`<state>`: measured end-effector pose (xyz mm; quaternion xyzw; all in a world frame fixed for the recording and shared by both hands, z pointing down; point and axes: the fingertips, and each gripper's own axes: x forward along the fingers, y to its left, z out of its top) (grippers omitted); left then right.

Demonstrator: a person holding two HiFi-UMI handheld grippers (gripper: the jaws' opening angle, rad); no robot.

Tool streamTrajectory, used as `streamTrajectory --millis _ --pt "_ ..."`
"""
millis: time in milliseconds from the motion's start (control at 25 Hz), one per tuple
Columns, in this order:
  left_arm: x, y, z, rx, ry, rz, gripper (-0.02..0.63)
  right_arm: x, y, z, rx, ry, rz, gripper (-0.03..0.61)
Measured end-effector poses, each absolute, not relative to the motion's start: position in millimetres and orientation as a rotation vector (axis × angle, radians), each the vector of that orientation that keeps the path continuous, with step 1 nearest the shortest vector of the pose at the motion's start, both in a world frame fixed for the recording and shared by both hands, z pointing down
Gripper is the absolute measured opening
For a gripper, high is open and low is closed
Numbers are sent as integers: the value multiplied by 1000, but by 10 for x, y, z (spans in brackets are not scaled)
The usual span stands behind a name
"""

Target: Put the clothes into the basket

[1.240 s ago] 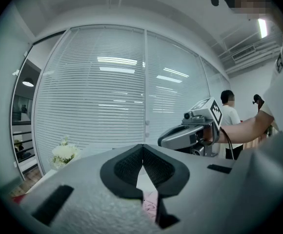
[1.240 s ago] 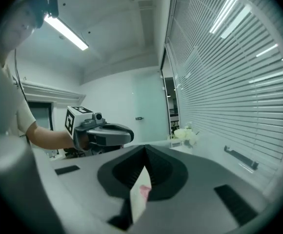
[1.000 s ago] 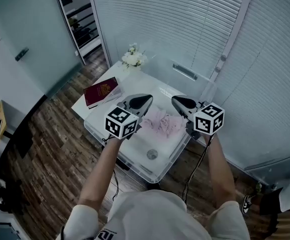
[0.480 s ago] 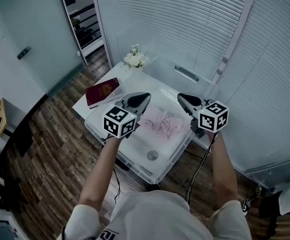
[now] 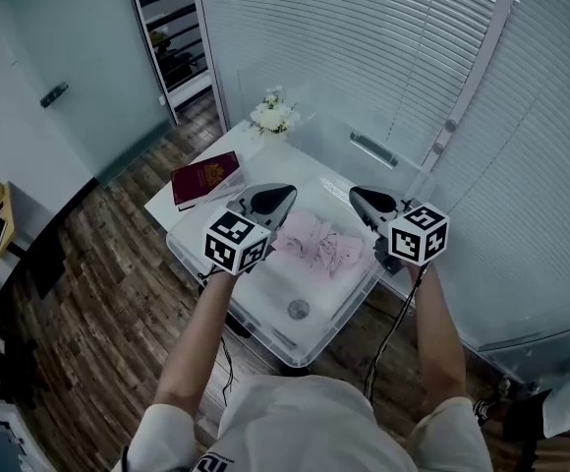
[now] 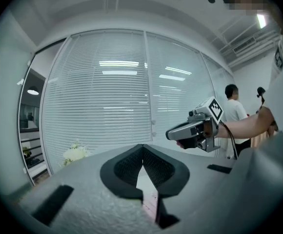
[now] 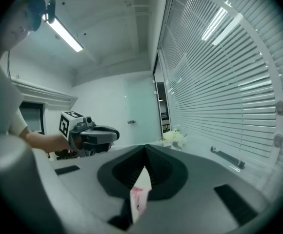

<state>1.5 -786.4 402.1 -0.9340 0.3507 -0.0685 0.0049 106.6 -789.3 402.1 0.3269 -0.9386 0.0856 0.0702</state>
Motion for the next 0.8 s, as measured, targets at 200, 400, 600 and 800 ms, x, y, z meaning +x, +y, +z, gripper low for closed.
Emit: streamTrajectory --millis 200,400,600,800 --pt "59 -7849 4025 -2859 1082 -280 12 1011 -7930 4015 955 -2840 264 18" --pt "17 -7945 4050 -2830 1128 -282 12 995 -7995 4012 910 -2844 238 18" --pt "-41 -7876 4030 -2734 1165 -362 12 981 -7962 4026 883 -2885 266 18" --pt "-65 -7882 4029 -2770 1172 -321 12 982 -7995 4027 918 -2912 296 18"
